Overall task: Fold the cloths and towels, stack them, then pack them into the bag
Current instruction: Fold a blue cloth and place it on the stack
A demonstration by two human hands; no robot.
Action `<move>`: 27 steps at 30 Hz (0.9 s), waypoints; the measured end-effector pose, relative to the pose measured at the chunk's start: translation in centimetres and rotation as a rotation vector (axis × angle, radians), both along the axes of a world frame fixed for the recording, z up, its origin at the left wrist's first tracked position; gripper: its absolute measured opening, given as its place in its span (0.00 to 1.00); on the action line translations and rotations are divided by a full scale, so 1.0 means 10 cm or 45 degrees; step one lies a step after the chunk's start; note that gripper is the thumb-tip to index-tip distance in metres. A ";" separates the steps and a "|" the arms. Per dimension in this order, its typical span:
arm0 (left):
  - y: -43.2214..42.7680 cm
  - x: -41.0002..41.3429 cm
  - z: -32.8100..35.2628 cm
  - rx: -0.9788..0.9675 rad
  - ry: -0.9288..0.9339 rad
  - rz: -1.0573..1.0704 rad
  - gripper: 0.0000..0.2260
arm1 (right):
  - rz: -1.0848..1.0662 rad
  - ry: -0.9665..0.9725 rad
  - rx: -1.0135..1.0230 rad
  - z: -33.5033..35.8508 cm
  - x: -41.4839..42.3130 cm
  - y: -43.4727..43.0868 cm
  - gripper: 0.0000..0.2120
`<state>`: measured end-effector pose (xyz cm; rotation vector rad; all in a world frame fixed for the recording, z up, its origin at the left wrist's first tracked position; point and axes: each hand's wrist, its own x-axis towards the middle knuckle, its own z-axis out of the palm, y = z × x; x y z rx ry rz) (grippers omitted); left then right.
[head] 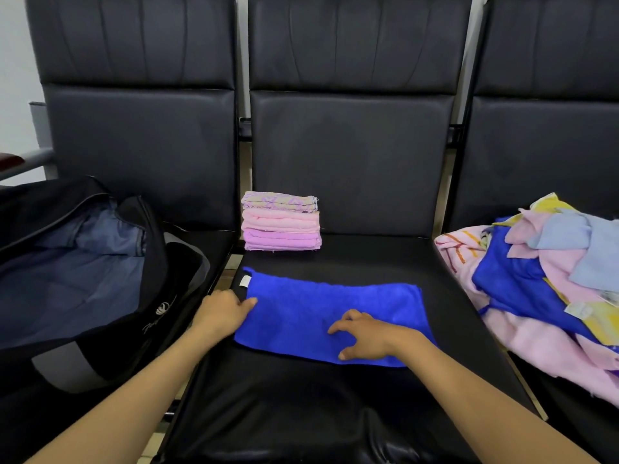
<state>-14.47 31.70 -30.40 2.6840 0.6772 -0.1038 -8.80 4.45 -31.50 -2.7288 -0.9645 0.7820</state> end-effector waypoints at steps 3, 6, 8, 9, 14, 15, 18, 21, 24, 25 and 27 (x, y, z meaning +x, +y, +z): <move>-0.09 0.09 -0.12 0.156 0.014 -0.069 0.14 | -0.008 0.012 -0.011 0.02 0.01 0.00 0.25; -0.18 0.15 -0.06 0.062 -0.026 -0.077 0.08 | -0.100 0.020 0.060 0.04 0.06 -0.05 0.23; -0.22 0.18 -0.01 -0.091 -0.090 -0.034 0.15 | -0.181 0.010 0.110 0.07 0.10 -0.11 0.23; -0.22 0.19 0.00 -0.188 -0.124 -0.024 0.19 | -0.223 0.008 0.134 0.09 0.12 -0.15 0.22; -0.25 0.26 0.09 -0.685 -0.150 0.019 0.24 | -0.608 0.178 0.355 0.14 0.24 -0.42 0.15; -0.29 0.28 0.12 -0.756 -0.167 0.029 0.23 | -0.738 0.270 0.452 0.15 0.27 -0.48 0.13; -0.51 0.34 0.21 -0.841 -0.239 -0.008 0.23 | -1.116 0.523 0.793 0.15 0.31 -0.64 0.07; -0.85 0.42 0.32 -0.904 -0.303 -0.135 0.23 | -1.354 0.703 0.987 0.13 0.35 -0.75 0.14; -1.27 0.53 0.35 -0.926 -0.246 -0.300 0.24 | -1.453 0.844 1.076 0.14 0.36 -0.81 0.18; -1.42 0.57 0.35 -0.930 -0.216 -0.350 0.24 | -1.471 0.869 1.094 0.15 0.37 -0.82 0.19; -1.71 0.64 0.31 -0.938 -0.168 -0.434 0.24 | -1.489 0.882 1.095 0.15 0.40 -0.86 0.22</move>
